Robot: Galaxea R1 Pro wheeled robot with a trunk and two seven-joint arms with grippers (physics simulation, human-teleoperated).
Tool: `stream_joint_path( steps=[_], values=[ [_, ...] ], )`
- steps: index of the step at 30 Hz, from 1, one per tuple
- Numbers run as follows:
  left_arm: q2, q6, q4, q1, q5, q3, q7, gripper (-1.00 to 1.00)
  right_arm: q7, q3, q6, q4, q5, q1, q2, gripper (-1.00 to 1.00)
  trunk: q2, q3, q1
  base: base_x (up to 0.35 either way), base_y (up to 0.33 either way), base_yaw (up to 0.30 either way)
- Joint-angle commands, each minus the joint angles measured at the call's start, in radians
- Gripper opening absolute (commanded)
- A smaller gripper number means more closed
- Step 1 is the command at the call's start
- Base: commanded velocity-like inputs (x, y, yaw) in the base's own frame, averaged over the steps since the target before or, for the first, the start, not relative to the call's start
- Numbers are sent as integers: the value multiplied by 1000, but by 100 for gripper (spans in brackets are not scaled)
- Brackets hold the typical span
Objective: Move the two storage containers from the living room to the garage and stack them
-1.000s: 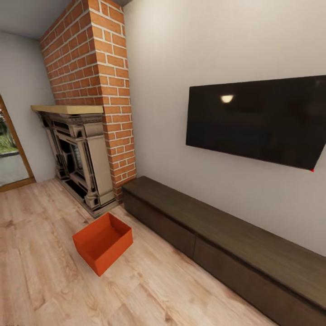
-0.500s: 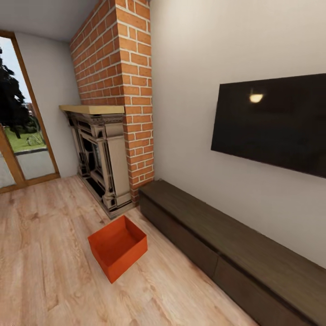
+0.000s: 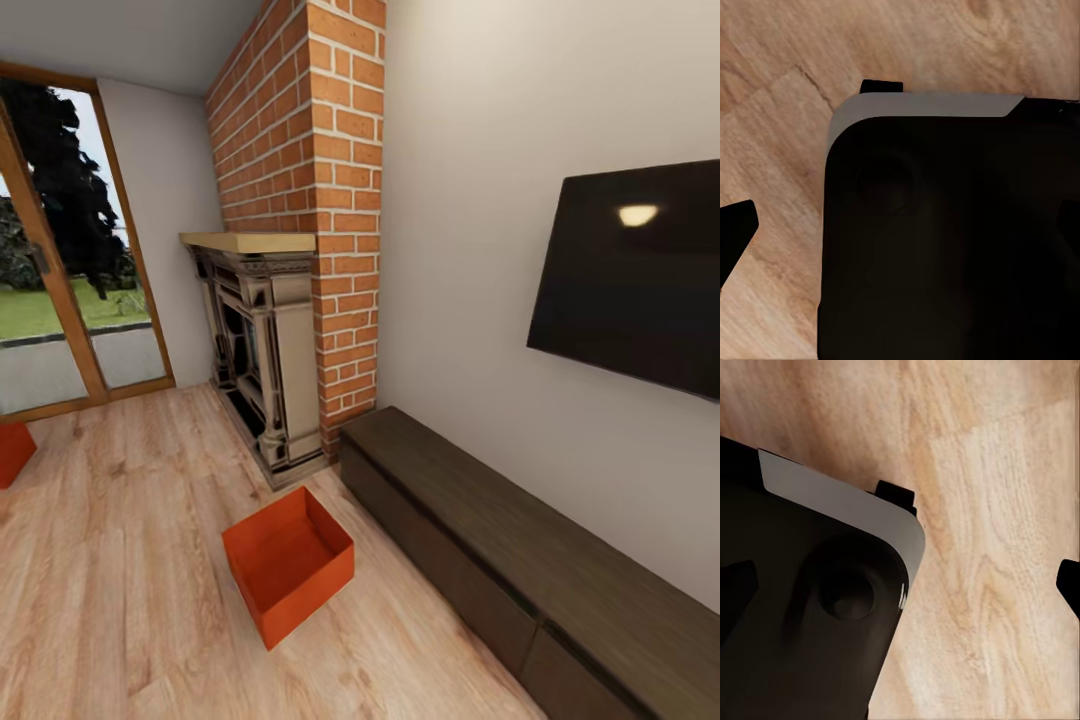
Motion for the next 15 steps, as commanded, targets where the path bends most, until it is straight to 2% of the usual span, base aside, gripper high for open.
stream_joint_path(
  steps=[1, 15],
  values=[
    [0, -3, 0, 0, 6, 1, 1, 100, 6, 7, -6, 3, -11, -1, 0, 100, 0, -1, 1, 321, 0, 58],
    [0, -3, 0, 0, 6, 1, 1, 100, 6, 7, -6, 3, -11, -1, 0, 100, 0, -1, 1, 321, 0, 5]
  ],
)
